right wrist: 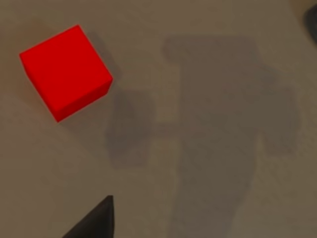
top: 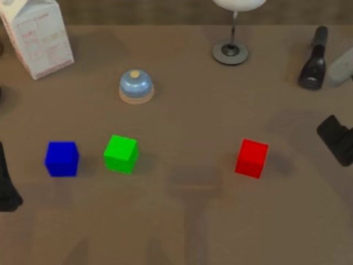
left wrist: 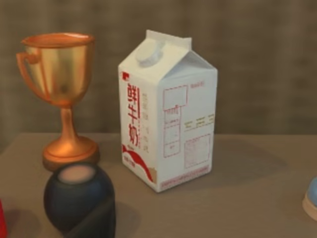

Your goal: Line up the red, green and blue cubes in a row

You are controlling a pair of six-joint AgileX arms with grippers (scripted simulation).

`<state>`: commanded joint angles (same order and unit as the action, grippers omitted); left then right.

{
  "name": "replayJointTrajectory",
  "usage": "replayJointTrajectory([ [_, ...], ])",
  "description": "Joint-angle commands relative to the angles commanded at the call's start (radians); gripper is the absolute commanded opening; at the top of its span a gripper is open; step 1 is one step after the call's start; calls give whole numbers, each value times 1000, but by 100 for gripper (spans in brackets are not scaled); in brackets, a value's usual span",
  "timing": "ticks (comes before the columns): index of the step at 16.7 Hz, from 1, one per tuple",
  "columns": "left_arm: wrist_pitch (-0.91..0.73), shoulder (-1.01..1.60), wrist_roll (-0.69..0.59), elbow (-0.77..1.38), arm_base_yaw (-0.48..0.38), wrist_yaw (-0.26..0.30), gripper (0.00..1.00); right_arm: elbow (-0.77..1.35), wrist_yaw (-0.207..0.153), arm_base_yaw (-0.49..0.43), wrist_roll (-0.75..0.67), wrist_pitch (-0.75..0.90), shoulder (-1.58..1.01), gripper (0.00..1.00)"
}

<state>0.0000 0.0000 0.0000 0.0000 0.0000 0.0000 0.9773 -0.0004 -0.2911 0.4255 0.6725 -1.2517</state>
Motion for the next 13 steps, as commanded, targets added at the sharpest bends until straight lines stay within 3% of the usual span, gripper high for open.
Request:
replayJointTrajectory([
  [7,0,0,0,0,0,0,100,484,-2,-145,212,331,-603,100],
  [13,0,0,0,0,0,0,100,711,2,-209,307,464,-866,100],
])
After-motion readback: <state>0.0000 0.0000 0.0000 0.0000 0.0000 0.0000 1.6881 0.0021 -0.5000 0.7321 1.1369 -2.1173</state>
